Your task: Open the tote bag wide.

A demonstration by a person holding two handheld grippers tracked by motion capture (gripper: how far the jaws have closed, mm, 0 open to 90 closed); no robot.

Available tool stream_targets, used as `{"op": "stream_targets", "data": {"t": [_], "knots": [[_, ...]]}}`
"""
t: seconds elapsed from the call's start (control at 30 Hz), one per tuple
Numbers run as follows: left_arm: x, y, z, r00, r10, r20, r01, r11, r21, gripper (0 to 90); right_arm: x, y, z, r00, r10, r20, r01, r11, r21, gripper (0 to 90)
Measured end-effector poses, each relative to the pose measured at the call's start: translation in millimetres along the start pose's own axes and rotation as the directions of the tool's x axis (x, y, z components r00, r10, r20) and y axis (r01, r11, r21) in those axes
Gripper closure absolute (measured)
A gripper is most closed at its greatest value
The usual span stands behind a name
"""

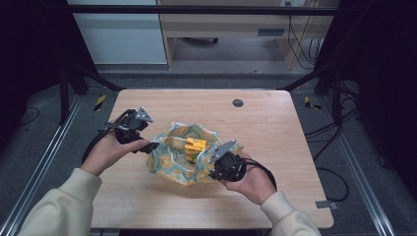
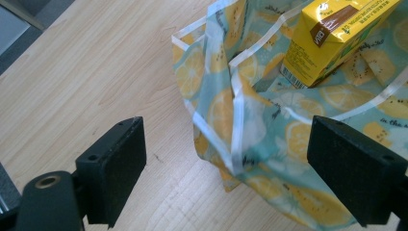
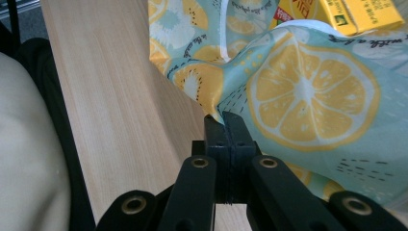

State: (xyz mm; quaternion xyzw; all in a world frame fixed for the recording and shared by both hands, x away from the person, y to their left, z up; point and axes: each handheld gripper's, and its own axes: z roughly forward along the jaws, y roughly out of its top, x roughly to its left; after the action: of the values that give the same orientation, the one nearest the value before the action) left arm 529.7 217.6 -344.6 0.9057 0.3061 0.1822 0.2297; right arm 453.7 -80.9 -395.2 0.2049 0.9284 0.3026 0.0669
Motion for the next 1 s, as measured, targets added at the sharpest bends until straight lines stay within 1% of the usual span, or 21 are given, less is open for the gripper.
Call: {"op": "stream_targets", "data": {"t": [0.2,0.33,0.37,0.43,0.53,0.57,0.6,0.63,0.67,0.7,0.73,0.77,0.8,0.83,0.87,0.9,0.93,0.97,1.0], "knots": [[-3.1,1.8,2.3,0.9998,0.021,0.004,-0.021,0.9997,0.016,15.1,0.6,-0.2,-0.3,1.0000,0.001,-0.007,-0.001,1.000,-0.003,90.0],[-4.6,2.4,3.7,0.9997,0.025,0.006,-0.025,0.9996,0.013,17.0,0.4,-0.2,-0.2,1.0000,0.000,-0.006,0.000,1.000,-0.003,90.0],[-5.3,2.7,4.5,0.9996,0.025,0.007,-0.026,0.9996,0.013,19.6,1.0,0.0,0.3,1.0000,0.004,-0.005,-0.004,1.000,-0.005,90.0],[-6.3,4.0,7.0,0.9996,0.025,0.011,-0.025,0.9995,0.020,20.5,1.2,0.2,0.6,1.0000,0.001,-0.006,-0.001,1.000,-0.004,90.0],[-7.9,5.9,11.9,0.9991,0.034,0.024,-0.034,0.9990,0.029,29.6,1.1,0.8,1.5,0.9999,-0.002,-0.011,0.002,1.000,-0.002,90.0],[-9.4,7.4,16.7,0.9987,0.039,0.033,-0.041,0.9984,0.039,32.1,1.1,0.7,1.7,0.9999,0.000,-0.012,0.000,1.000,-0.001,90.0],[-9.4,7.4,16.7,0.9987,0.039,0.033,-0.041,0.9984,0.039,34.3,1.1,0.7,1.7,0.9999,0.000,-0.012,0.000,1.000,-0.001,90.0],[-10.9,8.9,23.2,0.9979,0.044,0.047,-0.046,0.9976,0.051,35.8,0.8,0.5,2.5,0.9999,0.000,-0.013,0.000,1.000,-0.001,90.0],[-10.9,8.9,23.2,0.9979,0.044,0.047,-0.046,0.9976,0.051,37.0,0.8,0.5,2.5,0.9999,0.000,-0.013,0.000,1.000,-0.001,90.0],[-11.9,9.9,30.8,0.9977,0.044,0.051,-0.047,0.9970,0.062,38.0,0.8,0.3,3.3,0.9999,-0.001,-0.014,0.001,1.000,0.003,90.0],[-12.2,10.2,34.6,0.9976,0.043,0.054,-0.046,0.9965,0.069,39.2,1.0,0.1,3.8,0.9999,0.001,-0.016,-0.001,1.000,0.004,90.0],[-12.2,10.2,34.6,0.9976,0.043,0.054,-0.046,0.9965,0.069,40.8,1.0,-0.1,4.2,0.9999,0.001,-0.017,-0.001,1.000,0.005,90.0],[-13.2,10.2,41.9,0.9973,0.043,0.059,-0.048,0.9950,0.087,41.9,0.9,-0.4,4.5,0.9999,0.002,-0.017,-0.001,1.000,0.004,90.0],[-14.1,9.9,45.4,0.9971,0.048,0.058,-0.054,0.9935,0.100,43.2,0.7,-0.6,4.6,0.9998,0.002,-0.018,-0.002,1.000,0.005,90.0],[-14.1,9.9,45.4,0.9971,0.048,0.058,-0.054,0.9935,0.100,44.3,0.7,-0.6,4.6,0.9998,0.002,-0.018,-0.002,1.000,0.005,90.0],[-14.8,9.5,48.4,0.9968,0.056,0.057,-0.062,0.9914,0.115,44.3,0.6,-0.8,4.8,0.9998,0.004,-0.018,-0.004,1.000,0.004,90.0],[-15.6,8.9,51.3,0.9967,0.062,0.052,-0.068,0.9896,0.127,47.3,-0.2,-1.3,4.7,0.9998,0.005,-0.018,-0.005,1.000,0.005,90.0],[-15.9,7.3,56.1,0.9968,0.058,0.056,-0.065,0.9885,0.136,50.3,-0.4,-1.5,4.6,0.9998,0.006,-0.018,-0.006,1.000,0.005,90.0],[-15.9,7.3,56.1,0.9968,0.058,0.056,-0.065,0.9885,0.136,55.8,-0.4,-1.5,4.6,0.9998,0.006,-0.018,-0.006,1.000,0.005,90.0]]}}
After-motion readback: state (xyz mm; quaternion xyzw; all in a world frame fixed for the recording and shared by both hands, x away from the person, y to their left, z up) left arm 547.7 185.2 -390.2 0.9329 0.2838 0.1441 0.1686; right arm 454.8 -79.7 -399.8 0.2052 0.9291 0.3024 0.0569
